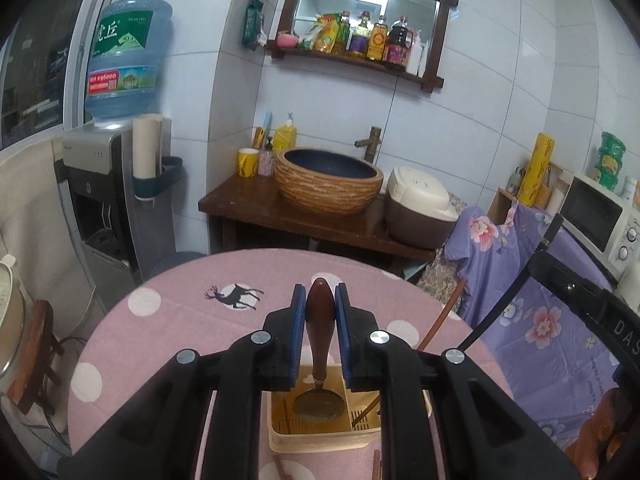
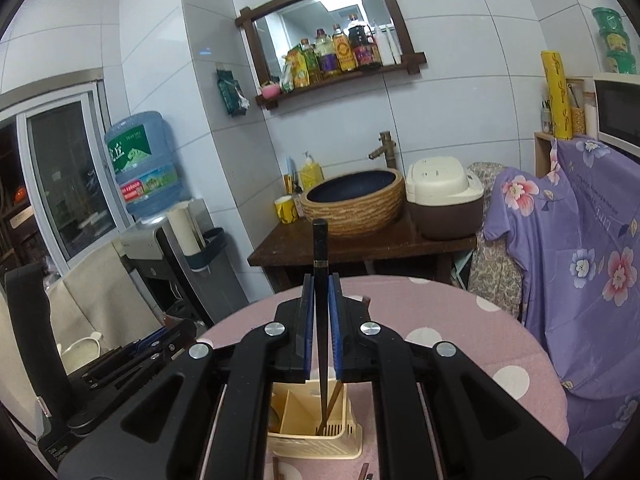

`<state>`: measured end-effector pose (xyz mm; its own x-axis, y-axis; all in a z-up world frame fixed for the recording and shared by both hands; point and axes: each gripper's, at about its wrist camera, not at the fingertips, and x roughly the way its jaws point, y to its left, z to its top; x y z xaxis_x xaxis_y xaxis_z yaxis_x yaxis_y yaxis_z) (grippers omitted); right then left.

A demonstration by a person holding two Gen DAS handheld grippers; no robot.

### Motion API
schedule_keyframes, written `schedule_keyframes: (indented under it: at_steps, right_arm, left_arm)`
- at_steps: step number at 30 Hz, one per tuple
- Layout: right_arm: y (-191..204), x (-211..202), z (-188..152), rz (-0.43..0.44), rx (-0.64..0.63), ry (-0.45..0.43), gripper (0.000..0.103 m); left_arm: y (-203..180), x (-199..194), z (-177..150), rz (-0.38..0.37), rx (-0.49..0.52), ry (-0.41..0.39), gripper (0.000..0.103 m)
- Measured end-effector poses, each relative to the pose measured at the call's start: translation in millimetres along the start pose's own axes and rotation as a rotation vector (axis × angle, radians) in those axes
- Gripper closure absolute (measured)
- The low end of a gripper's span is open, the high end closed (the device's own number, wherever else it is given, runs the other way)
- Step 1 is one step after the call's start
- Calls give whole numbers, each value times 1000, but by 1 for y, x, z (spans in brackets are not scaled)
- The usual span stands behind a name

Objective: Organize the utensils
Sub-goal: 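Lift and carry the spoon with left tool while right tool carries the black chopstick to the caddy, then open left tool to drop the spoon into the caddy while right tool releases the chopstick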

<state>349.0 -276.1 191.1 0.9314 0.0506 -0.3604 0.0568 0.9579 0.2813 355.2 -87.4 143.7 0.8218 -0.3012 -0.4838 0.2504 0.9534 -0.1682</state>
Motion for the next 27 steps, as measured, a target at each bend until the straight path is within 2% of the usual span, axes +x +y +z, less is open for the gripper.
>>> schedule_keyframes:
  at_steps: [10, 19, 27]
  right_arm:
    - [-2, 20, -35, -2, -28, 71, 95]
    - [-12, 36, -53, 15, 8, 135, 95]
    - [-16, 36, -56, 10, 23, 121, 95]
  left_arm:
    - [-6, 23, -27, 26, 45, 52, 87]
    - [1, 46, -48, 43, 34, 114, 87]
    - [4, 56, -56, 43, 29, 145, 87]
